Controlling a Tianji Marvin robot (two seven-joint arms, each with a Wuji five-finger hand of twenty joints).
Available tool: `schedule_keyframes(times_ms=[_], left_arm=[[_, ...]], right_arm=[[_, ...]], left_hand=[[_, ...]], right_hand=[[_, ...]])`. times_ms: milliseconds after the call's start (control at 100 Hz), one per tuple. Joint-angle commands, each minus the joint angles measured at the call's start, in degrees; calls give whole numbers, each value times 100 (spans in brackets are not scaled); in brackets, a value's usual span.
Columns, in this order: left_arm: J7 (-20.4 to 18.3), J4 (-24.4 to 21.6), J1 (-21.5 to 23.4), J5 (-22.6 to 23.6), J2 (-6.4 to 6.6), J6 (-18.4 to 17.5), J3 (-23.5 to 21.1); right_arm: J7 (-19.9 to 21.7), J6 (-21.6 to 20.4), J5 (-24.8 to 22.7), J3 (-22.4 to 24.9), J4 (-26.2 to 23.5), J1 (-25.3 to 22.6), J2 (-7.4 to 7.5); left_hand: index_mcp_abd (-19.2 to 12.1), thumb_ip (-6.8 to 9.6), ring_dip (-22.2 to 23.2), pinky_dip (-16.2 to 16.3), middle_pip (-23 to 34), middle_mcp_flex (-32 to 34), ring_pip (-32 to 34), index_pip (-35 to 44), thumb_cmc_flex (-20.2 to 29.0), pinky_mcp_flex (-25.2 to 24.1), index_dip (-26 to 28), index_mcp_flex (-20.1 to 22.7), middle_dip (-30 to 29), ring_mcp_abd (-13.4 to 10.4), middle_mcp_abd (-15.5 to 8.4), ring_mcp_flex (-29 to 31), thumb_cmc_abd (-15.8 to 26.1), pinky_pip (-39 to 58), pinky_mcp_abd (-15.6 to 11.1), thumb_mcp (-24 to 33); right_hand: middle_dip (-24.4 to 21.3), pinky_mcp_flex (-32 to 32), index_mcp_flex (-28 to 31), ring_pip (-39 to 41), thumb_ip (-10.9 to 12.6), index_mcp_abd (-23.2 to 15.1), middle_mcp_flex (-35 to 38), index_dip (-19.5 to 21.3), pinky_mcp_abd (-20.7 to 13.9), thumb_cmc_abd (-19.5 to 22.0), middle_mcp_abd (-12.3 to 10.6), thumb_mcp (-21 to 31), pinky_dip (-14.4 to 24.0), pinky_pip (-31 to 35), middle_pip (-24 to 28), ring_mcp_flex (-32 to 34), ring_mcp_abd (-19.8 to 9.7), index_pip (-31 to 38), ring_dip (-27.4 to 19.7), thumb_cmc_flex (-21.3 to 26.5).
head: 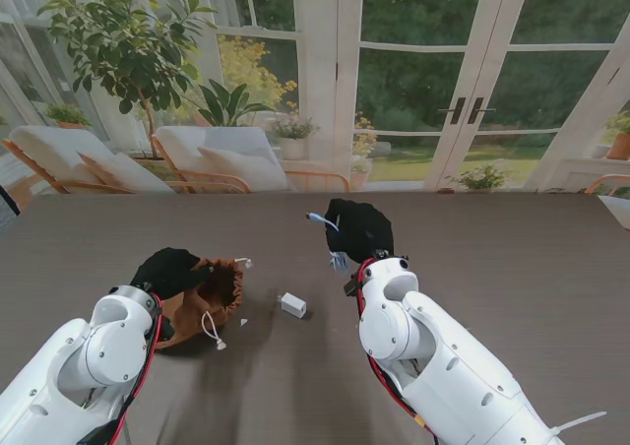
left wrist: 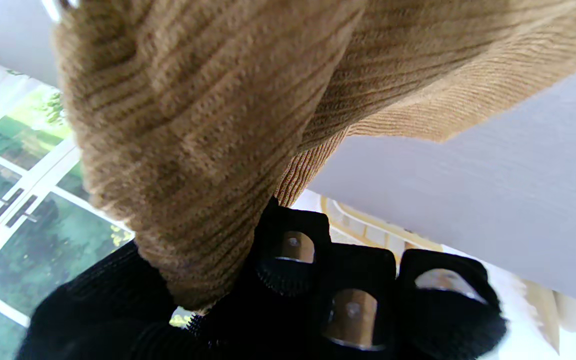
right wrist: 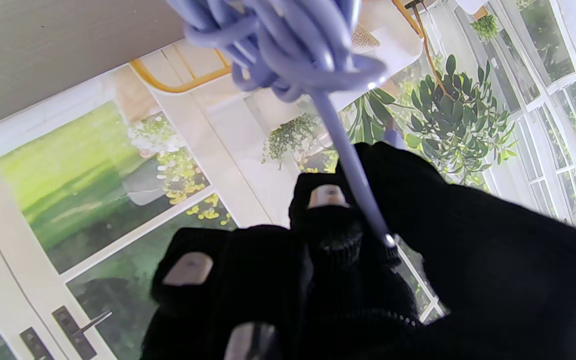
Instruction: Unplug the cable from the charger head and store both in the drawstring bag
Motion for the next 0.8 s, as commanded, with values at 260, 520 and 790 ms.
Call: schedule_keyframes(times_ms=[260,520,790], left_arm=[[-439,-489,-384,-491,-22,379,253],[-678,-449,-847,-913,-17,565,559],[-735,-276,-1263,-1311,-50,632,887]], right_arm=[[211,103,-123,43,-368,-5,34],[369,204,-235,92,-705,-14,85],[488,347,-343,93,-1032,10,112]], left_hand=[[602,309,-97,-45,701,289,567,248,-32,412,76,510,-108,-1431,-545,146,-116,1585,-518,392],[604,298,-107,-42,700,285,568,217,12,409,92,460,-142,-1437,-562,145,-71,1582,-536,311],[628,284,-112,-42,689,282,570,199,69,408,114,415,-156,-1438,-565,145,-27,1578,-499,229]], right_hand=[[-40,3353,626,466,106,-845,639,680,-553,375,736,382,336,1372,362,49,-880,982,106,399],[-40,3353,624,465,107,-848,639,685,-553,383,736,368,336,1372,362,49,-882,980,106,397],[-41,3354,625,463,112,-847,638,689,-571,395,729,359,334,1372,358,50,-897,976,107,398]])
